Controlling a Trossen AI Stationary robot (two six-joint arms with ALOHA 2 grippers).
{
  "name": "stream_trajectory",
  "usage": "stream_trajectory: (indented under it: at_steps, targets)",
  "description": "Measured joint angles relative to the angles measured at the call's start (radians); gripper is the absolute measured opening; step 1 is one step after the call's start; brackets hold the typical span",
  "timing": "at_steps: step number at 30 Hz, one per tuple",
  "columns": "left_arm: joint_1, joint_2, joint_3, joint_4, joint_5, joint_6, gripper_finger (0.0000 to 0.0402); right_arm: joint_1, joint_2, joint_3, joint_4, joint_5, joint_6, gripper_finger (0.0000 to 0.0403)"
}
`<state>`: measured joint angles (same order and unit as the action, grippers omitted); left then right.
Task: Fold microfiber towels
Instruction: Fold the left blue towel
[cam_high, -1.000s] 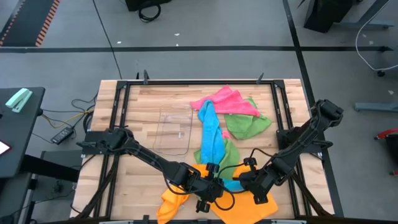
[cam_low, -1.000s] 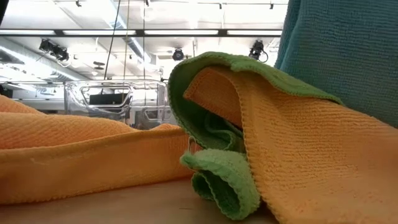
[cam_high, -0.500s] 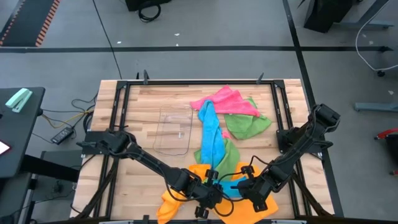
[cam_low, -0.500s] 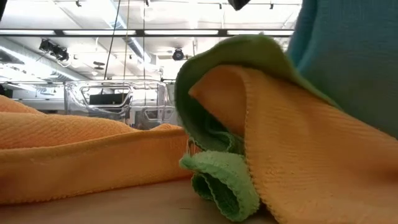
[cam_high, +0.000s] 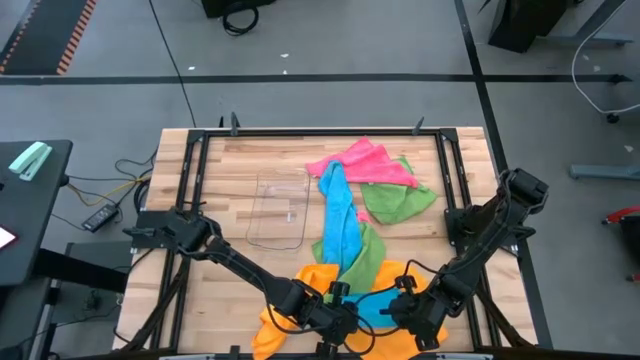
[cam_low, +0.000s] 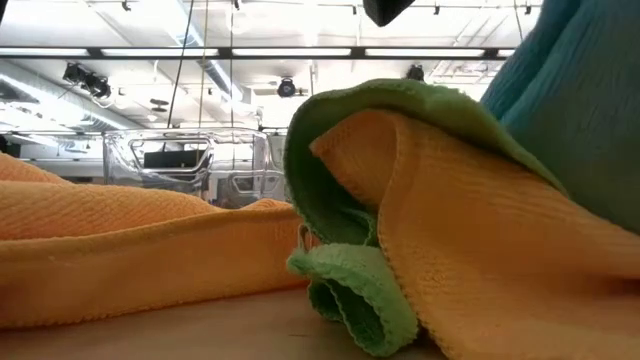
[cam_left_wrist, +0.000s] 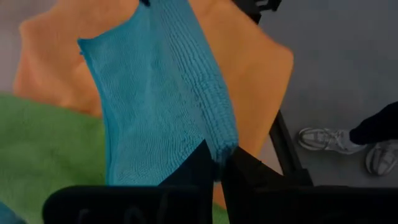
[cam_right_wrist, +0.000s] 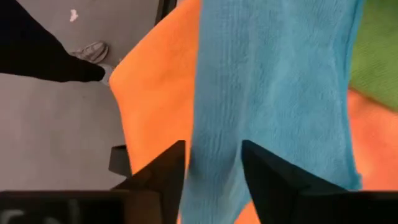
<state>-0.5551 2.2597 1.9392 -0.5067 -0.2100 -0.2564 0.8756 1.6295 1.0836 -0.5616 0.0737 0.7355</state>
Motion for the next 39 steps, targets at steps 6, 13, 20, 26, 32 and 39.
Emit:
stream_trajectory:
  at_steps: [6,13,20,26,32,39]
  targets:
    - [0.001,0.001,0.000,0.009,-0.002,0.005,0.0023,0.011,0.000,0.000,-0.006,-0.003,0.082,0.0210]
    - [-0.005,0.001,0.000,0.025,-0.002,0.006,0.0023,0.068,-0.001,0.000,-0.028,0.031,0.193,0.0213]
    - [-0.019,0.001,0.000,0.025,-0.003,0.014,0.0035,0.175,-0.001,0.000,-0.073,0.113,0.237,0.0212]
    - [-0.028,0.001,0.000,0.034,-0.002,0.015,0.0023,0.245,-0.001,0.000,-0.074,0.144,0.339,0.0212]
    - [-0.028,0.001,0.000,0.051,-0.002,0.017,0.0030,0.235,-0.001,0.000,-0.057,0.280,0.450,0.0212]
    - [-0.028,0.001,0.000,0.051,-0.002,0.019,0.0022,0.231,-0.001,0.001,0.031,0.453,0.513,0.0212]
